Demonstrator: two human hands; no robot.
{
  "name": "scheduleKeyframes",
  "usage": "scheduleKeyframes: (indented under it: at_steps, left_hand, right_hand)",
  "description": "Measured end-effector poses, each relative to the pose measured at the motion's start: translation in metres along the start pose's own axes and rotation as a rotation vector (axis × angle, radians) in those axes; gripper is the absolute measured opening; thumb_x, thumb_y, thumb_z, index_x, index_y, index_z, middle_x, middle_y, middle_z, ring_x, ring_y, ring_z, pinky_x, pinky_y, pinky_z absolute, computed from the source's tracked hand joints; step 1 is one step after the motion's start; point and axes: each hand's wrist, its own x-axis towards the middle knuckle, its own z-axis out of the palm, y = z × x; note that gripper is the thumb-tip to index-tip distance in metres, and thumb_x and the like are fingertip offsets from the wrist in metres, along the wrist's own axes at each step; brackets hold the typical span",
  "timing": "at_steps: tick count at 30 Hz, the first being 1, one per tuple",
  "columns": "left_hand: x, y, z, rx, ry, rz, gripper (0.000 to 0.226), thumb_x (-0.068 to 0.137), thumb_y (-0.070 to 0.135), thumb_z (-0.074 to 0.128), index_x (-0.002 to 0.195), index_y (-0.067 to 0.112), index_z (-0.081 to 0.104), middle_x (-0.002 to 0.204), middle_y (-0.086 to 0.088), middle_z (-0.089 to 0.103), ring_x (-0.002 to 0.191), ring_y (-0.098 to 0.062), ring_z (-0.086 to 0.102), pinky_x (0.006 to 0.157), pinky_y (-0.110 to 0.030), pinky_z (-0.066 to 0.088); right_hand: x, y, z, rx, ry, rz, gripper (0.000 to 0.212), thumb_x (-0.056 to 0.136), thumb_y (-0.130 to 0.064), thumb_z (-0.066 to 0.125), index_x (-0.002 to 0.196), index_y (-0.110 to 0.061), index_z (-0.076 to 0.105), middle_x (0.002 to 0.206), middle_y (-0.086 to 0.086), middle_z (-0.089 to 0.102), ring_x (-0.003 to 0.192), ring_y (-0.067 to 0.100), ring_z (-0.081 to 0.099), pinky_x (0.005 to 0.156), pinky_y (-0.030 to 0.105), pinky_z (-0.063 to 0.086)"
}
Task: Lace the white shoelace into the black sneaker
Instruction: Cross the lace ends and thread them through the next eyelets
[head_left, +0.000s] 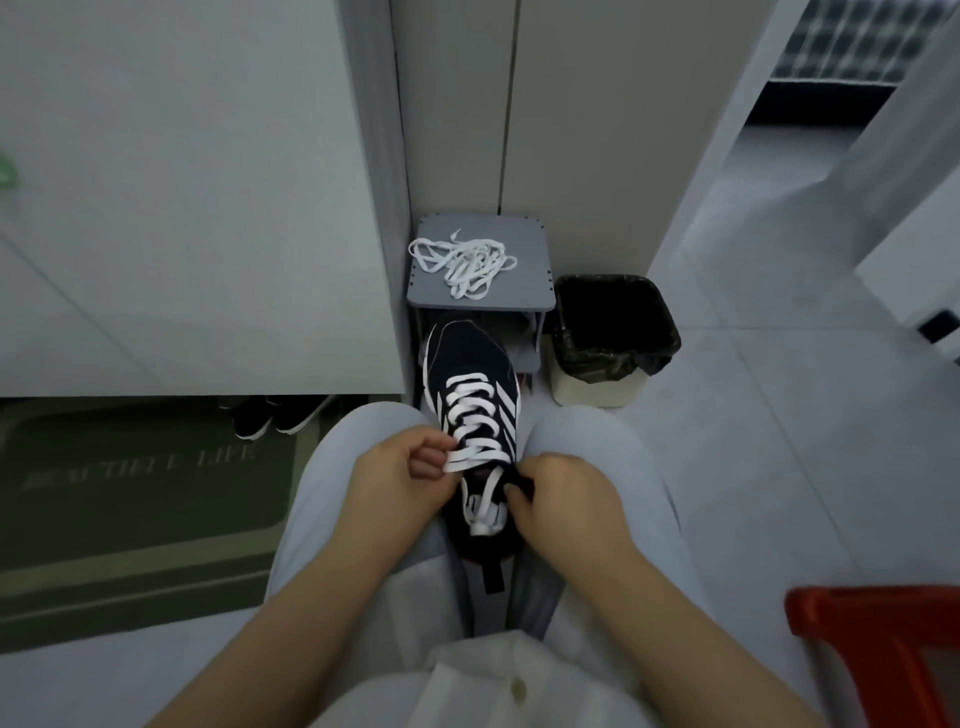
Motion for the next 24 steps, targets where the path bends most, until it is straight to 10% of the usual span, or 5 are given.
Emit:
scheduleKeyframes:
  at_steps: [13,19,24]
  left_hand:
    - [-0.001,-0.007,0.008,0.156,0.012,0.091,0.025,0.069,-0.005,0.069,0.082,0.016,0.064,0.064,0.007,0.056,0.065,0.003,0.056,0.060,-0.003,0.041]
    - [-0.008,-0.009,0.005,0.105,0.060,0.109,0.037,0.070,0.007,0.077,0.077,0.030,0.049,0.067,0.006,0.060,0.066,0.003,0.058,0.059,-0.005,0.044]
    - [-0.007,-0.004,-0.004,0.168,-0.009,0.114,0.038,0.071,0.009,0.077,0.078,0.030,0.045,0.063,0.004,0.058,0.065,-0.003,0.055,0.061,-0.010,0.042]
  right_hand:
    - [-0.005,-0.003,0.002,-0.115,-0.076,-0.001,0.024,0.092,-0.037,0.048,0.097,-0.016,0.058,0.102,0.003,0.065,0.095,0.020,0.059,0.063,0.024,0.027]
    - [-0.006,0.000,0.004,0.249,0.196,0.010,0.017,0.086,-0.039,0.061,0.085,-0.022,0.059,0.085,-0.009,0.057,0.071,0.007,0.052,0.060,0.021,0.040]
    - [0.004,0.004,-0.004,0.471,0.074,0.019,0.010,0.085,-0.020,0.064,0.075,-0.016,0.063,0.073,-0.010,0.058,0.071,0.005,0.051,0.066,0.016,0.040]
